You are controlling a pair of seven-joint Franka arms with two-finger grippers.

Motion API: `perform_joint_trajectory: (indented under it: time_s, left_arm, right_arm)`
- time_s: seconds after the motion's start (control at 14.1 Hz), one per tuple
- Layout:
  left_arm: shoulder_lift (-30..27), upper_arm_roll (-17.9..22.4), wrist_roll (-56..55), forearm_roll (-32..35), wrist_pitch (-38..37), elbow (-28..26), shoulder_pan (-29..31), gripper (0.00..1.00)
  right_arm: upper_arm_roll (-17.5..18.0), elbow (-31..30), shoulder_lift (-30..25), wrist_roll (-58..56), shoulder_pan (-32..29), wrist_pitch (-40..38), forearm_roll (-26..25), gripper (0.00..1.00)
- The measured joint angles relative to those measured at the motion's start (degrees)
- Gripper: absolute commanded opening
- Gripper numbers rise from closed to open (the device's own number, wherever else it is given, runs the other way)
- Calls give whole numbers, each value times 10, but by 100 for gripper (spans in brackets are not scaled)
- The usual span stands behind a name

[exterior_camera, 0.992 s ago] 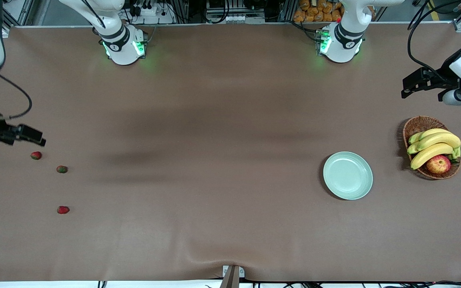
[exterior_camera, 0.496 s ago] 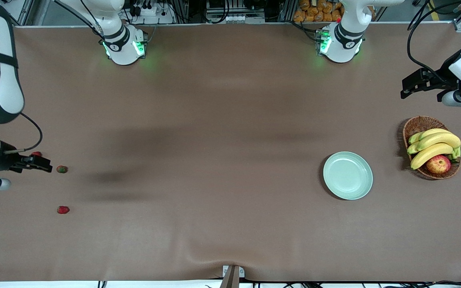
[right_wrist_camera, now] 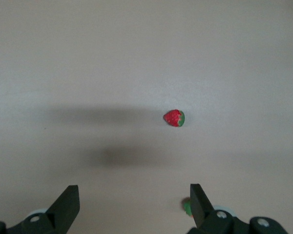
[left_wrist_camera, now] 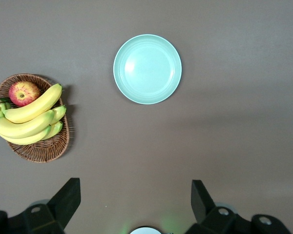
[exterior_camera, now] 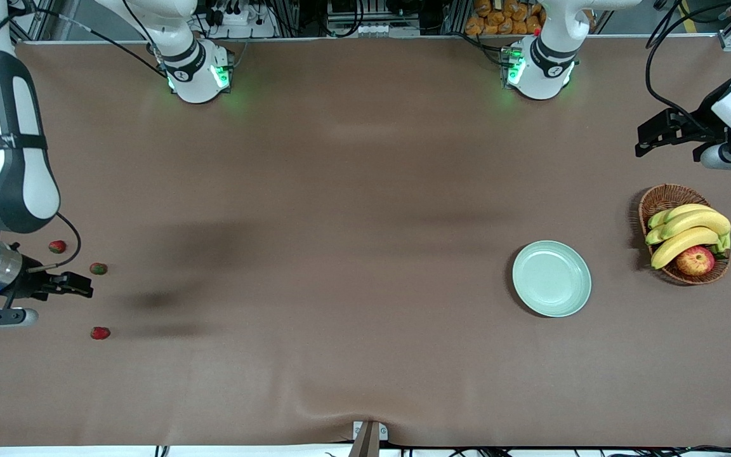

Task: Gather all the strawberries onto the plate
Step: 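Lower the open right gripper around the strawberry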

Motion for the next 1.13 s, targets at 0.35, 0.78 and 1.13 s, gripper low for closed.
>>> perform_joint_trajectory:
  time_s: [0.35,0.78,1.13]
  left_arm:
    - [0,0,0,0,0,0,0,100]
    - [2,0,0,-1,-3,0,0,100]
    - [3,0,0,-7,-4,-1,0,100]
  right_arm:
    - [0,11,45,-1,-9,41,-1,100]
    - [-1,37,109,-15,-18,123,-1,100]
    - [-2,44,141,-19,-22,150,-1,100]
